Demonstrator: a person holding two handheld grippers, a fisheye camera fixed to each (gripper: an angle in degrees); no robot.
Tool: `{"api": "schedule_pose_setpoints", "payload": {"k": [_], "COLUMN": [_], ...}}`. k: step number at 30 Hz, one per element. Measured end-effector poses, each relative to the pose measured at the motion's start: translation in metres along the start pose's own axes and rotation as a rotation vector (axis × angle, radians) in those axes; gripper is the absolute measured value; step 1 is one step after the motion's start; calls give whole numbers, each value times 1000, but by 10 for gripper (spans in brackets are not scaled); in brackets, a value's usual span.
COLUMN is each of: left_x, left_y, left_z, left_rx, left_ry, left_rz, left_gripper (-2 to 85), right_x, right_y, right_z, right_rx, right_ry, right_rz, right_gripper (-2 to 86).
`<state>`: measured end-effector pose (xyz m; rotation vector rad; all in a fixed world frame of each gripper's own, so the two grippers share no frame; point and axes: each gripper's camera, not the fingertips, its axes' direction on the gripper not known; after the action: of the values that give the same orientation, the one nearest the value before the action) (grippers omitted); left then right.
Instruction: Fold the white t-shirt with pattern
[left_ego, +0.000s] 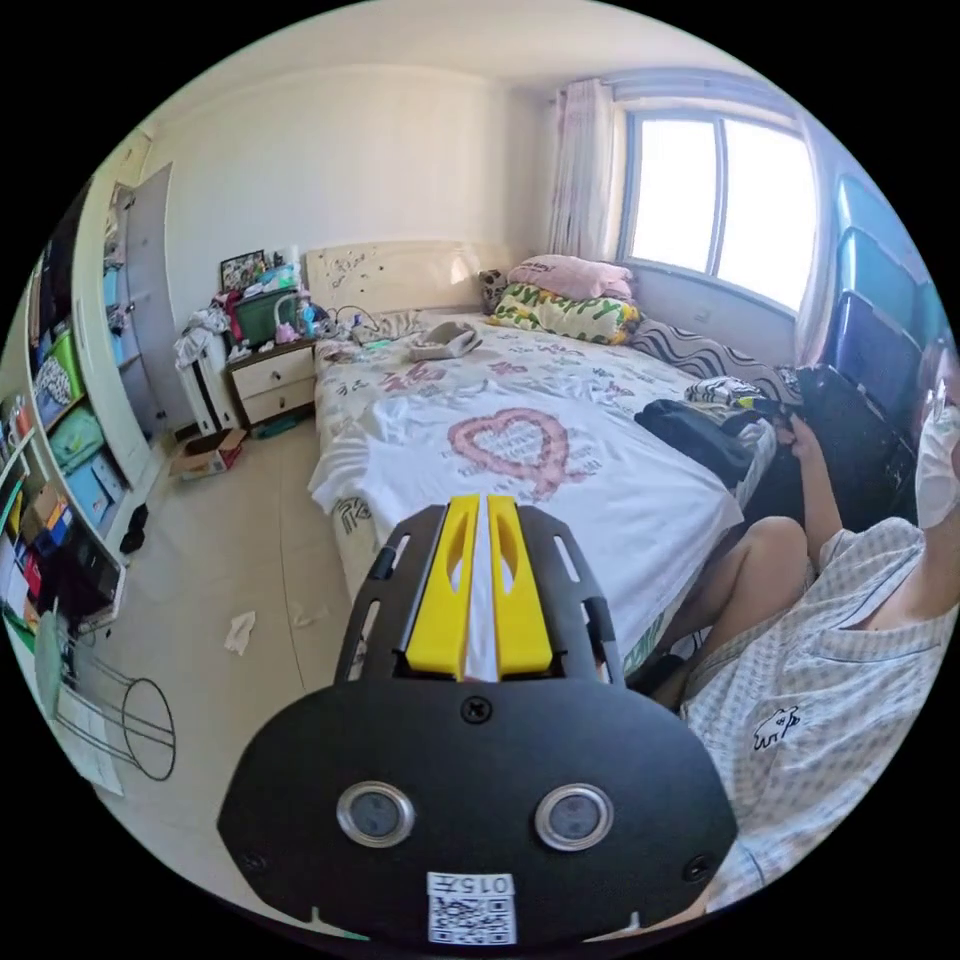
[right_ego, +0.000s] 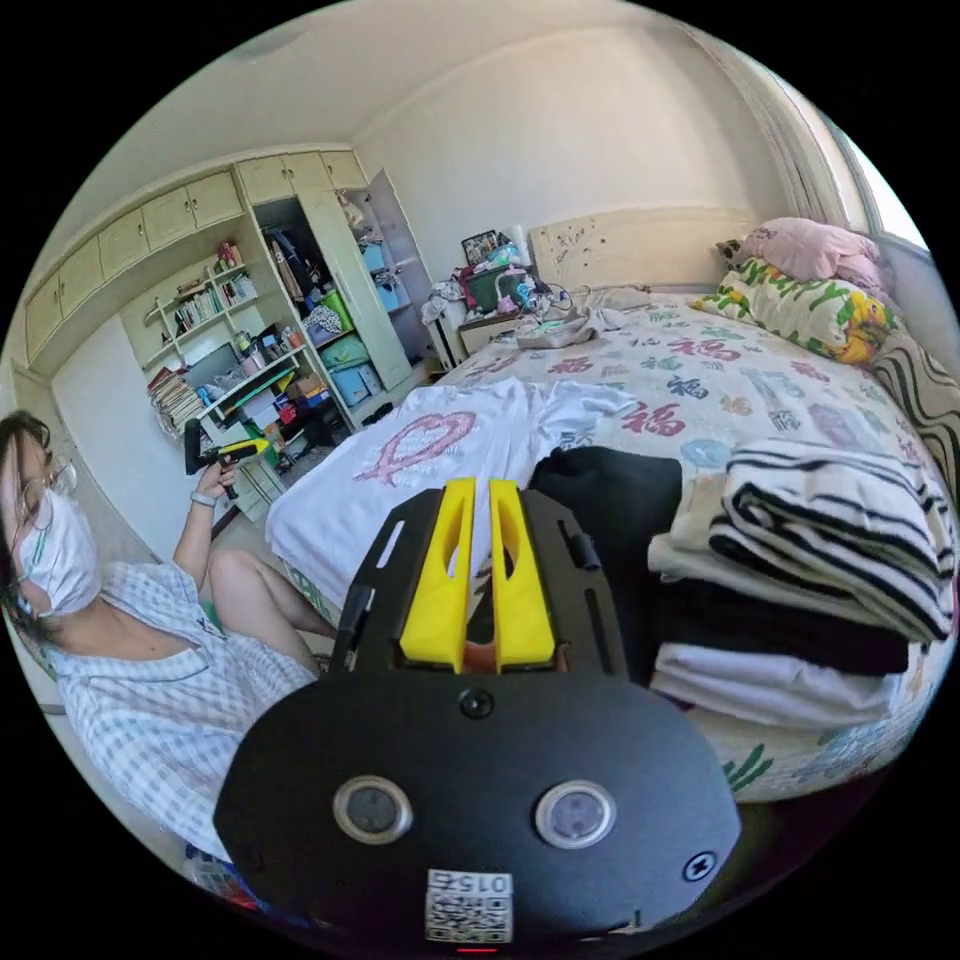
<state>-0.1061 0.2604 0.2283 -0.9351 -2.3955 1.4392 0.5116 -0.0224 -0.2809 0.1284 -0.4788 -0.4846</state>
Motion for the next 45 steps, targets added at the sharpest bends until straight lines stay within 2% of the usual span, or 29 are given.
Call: {"api": "schedule_pose_setpoints", "payload": {"k": [5,9,12,16,17,19,22,25,27,31,34,40,41,45], "left_x": [63,121,163,213,227,246,281,322,346,358,348,287,279,298], "left_y": [-142,-254,-316,-374,-392,-417,-450,-465,-464,-466,-481,-500,-501,-500], "left_z": [95,216,304,396,424,463,524,588,635,658,638,575,571,604], "left_rx": [11,-53,-121,-202,-231,-262,-315,-443,-576,-570,-435,-148,-141,-349], "left_ry": [122,239,300,211,189,204,285,301,254,185,152,247,274,305], "left_rz": [178,221,228,297,319,330,324,369,394,386,332,113,113,184], "left_gripper": [0,3,6,10,13,20,41,67,62,22,3,1,3,51], "right_x": [32,87,134,179,195,200,184,175,168,158,161,155,154,154], "right_y": [-111,-181,-190,-161,-158,-162,-174,-183,-188,-192,-195,-201,-202,-202], "right_z": [58,127,181,218,227,225,230,249,255,247,238,239,246,269], "right_rx": [-91,-176,-264,-273,-323,-297,-326,-413,-424,-362,-317,-323,-372,-495], "right_ry": [-28,-21,-41,-120,-193,-271,-207,-117,-69,-10,16,27,33,22], "right_rz": [-50,31,116,225,289,286,195,165,128,90,101,73,67,58], "right_gripper": [57,64,65,61,73,85,94,78,16,2,-2,-4,-4,-4]}}
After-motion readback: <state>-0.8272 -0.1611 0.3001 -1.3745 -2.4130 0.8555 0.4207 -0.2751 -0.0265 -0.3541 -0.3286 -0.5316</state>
